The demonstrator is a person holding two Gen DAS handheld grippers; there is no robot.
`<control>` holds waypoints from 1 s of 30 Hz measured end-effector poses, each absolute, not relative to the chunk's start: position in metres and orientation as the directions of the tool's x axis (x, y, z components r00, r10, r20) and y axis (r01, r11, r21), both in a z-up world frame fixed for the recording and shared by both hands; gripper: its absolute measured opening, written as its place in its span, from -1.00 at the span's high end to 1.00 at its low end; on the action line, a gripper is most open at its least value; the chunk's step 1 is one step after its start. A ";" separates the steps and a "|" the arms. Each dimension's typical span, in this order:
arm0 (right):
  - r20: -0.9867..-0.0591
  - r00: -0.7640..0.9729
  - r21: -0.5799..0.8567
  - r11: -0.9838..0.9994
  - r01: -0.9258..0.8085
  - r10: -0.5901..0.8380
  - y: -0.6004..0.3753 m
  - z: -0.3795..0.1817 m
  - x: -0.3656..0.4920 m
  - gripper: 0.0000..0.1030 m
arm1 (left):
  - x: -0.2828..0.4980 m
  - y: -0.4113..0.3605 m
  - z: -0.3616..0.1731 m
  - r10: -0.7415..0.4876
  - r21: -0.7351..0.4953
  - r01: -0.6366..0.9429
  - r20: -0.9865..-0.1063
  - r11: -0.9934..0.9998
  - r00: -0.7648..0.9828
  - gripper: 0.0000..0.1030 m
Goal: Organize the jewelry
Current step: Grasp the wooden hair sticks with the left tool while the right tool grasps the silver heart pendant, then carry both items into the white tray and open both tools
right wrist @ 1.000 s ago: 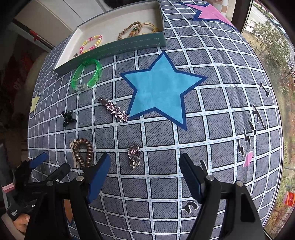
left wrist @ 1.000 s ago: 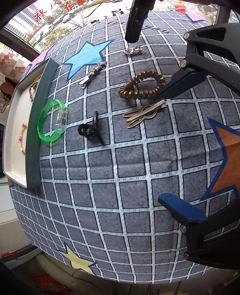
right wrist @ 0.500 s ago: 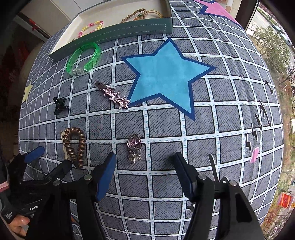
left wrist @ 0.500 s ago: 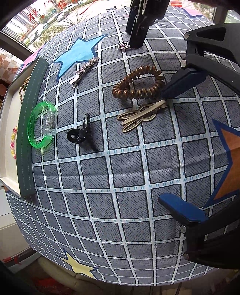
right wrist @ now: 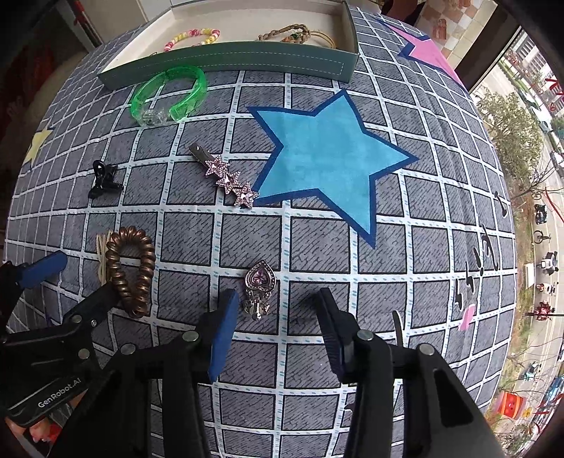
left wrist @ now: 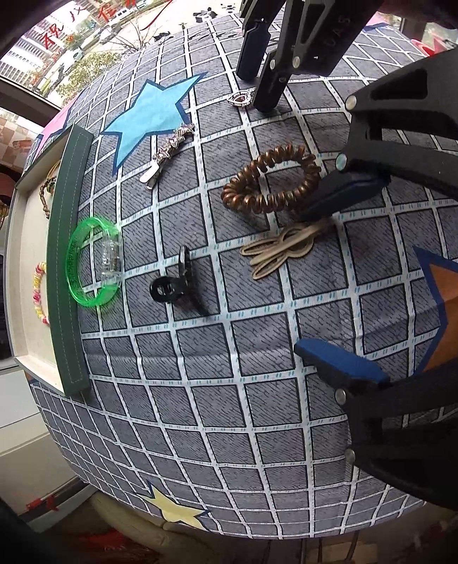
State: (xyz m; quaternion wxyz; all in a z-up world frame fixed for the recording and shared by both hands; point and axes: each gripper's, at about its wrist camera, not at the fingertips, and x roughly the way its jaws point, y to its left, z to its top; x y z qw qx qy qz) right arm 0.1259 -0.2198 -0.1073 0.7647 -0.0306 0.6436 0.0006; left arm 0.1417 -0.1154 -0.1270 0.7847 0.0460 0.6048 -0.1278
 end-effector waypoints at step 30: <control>-0.956 0.206 0.223 0.974 0.043 0.210 -0.272 -0.072 0.135 0.68 | 0.156 -0.098 -0.067 -0.291 -0.226 0.251 -0.920 0.941 0.261 0.68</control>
